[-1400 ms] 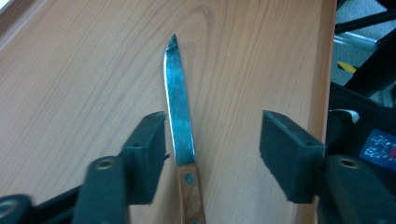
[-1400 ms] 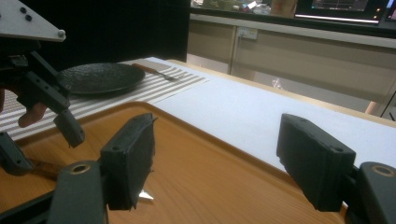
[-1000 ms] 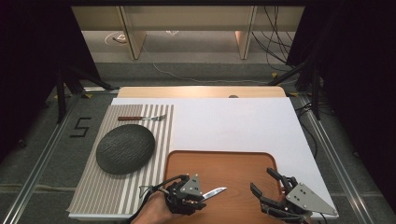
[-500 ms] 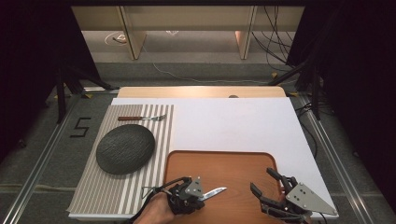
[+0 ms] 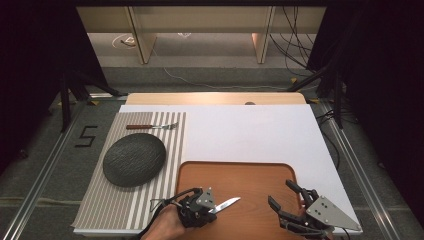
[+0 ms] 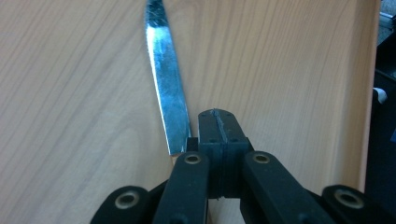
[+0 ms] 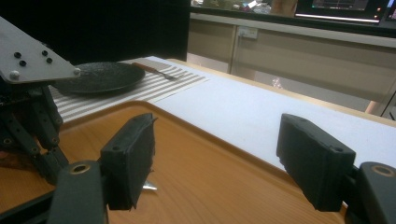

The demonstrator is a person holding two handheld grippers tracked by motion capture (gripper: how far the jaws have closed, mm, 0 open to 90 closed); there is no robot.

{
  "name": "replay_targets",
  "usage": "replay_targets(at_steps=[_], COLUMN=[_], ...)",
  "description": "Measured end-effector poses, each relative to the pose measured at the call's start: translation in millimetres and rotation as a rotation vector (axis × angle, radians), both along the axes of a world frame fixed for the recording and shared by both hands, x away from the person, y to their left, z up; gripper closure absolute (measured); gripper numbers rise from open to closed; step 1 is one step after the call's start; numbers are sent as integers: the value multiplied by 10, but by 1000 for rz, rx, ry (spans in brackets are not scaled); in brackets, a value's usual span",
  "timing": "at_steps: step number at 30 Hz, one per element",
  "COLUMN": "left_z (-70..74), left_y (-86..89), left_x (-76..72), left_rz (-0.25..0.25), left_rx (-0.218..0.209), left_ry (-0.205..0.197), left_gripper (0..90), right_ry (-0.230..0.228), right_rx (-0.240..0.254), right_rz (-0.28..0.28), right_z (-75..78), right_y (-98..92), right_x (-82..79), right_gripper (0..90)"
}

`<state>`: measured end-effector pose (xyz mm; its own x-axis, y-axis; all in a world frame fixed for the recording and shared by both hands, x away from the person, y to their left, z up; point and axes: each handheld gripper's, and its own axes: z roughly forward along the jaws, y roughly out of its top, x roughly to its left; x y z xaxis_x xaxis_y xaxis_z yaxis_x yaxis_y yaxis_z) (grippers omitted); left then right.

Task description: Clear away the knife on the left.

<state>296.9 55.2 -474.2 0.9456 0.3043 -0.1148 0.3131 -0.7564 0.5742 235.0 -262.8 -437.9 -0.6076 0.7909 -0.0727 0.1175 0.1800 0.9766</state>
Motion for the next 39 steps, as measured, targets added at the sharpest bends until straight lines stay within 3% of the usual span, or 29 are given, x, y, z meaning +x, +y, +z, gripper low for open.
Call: replay_targets(at_steps=[22, 39], left_z=[-12, -4], left_y=[280, 518], left_x=[203, 300], left_rz=[129, 212], left_rx=[-23, -3], left_ry=[3, -9], left_gripper=[897, 898], right_ry=[-3, -6], right_rx=[1, 2], right_rz=[1, 1], right_z=[3, 5], right_y=[0, -2], right_x=[-2, -3], right_gripper=[290, 290])
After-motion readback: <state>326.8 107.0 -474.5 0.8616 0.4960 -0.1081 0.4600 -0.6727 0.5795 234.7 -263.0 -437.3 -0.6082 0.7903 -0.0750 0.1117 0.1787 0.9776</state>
